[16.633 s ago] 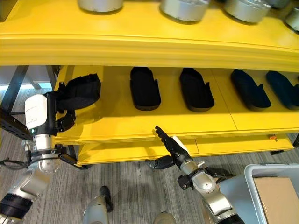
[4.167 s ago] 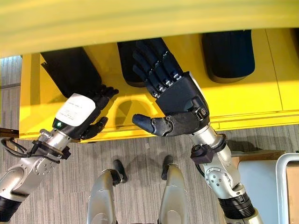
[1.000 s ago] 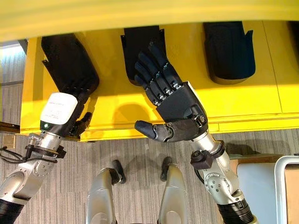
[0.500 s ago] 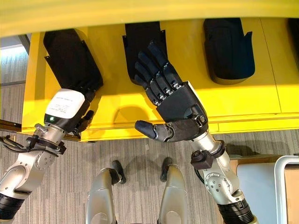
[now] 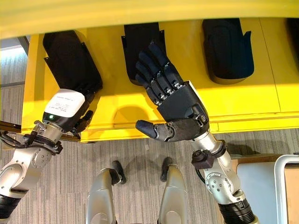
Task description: Move parts from the plastic box to the shelf.
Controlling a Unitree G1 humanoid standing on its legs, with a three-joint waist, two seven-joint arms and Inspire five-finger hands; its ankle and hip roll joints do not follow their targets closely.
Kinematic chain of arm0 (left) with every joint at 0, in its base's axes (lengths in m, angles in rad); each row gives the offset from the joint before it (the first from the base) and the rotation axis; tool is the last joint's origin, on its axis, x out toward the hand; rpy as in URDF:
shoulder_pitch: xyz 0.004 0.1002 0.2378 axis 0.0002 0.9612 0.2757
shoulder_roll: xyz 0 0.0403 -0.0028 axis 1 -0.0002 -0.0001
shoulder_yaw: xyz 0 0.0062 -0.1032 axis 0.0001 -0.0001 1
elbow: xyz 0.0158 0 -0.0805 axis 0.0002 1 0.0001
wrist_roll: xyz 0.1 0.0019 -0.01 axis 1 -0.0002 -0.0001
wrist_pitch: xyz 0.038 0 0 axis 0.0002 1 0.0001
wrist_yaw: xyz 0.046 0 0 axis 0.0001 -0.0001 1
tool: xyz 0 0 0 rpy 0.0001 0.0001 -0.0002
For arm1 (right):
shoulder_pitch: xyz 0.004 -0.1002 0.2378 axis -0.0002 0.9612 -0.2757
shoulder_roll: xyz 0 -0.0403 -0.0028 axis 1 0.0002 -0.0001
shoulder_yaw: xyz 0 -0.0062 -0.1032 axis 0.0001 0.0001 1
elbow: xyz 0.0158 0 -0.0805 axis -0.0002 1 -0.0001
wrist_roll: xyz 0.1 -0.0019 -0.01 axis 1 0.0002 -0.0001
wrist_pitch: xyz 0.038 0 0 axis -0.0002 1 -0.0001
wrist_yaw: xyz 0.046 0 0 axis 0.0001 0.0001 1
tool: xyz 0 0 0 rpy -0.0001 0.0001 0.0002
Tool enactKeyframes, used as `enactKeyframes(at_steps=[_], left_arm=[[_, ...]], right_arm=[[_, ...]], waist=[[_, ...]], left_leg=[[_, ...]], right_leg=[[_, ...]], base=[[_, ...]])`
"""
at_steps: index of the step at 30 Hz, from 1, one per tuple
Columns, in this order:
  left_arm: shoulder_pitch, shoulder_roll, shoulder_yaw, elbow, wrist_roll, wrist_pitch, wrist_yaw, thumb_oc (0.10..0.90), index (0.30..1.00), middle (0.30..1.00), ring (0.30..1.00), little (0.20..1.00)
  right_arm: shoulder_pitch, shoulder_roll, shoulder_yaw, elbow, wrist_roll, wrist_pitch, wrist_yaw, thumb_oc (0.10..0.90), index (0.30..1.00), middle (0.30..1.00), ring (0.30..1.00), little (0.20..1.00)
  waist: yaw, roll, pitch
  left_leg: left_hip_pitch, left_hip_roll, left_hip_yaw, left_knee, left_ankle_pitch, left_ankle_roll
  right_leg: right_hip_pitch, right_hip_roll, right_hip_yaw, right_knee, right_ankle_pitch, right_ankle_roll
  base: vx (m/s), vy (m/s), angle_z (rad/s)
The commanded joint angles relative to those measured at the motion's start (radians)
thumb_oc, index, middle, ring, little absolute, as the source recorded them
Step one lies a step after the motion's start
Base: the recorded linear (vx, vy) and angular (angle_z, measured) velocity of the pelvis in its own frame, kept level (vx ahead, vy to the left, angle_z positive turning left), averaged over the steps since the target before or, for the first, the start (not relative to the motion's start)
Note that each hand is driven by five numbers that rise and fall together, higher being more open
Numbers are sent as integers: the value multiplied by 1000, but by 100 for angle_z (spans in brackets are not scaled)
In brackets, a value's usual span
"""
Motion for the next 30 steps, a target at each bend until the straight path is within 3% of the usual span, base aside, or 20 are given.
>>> enactKeyframes(at_steps=[1,30], left_arm=[[65,61,-8,127,70,58,-71,900,1000,1000,1000,1000],[129,146,64,197,252,52,-50,900,1000,1000,1000,1000]], right_arm=[[-76,14,-81,-93,65,-70,55,900,1000,1000,1000,1000],[-74,-2,-83,-98,91,-69,51,900,1000,1000,1000,1000]], waist=[[-35,-2,-38],[-33,5,-47]], left_leg=[[98,34,39,-62,-22,-30],[99,34,44,-56,-29,-26]], right_leg=[[73,-68,-8,-1,-29,99],[72,-73,-7,-1,-27,98]], base=[[0,0,0],[0,1,0]])
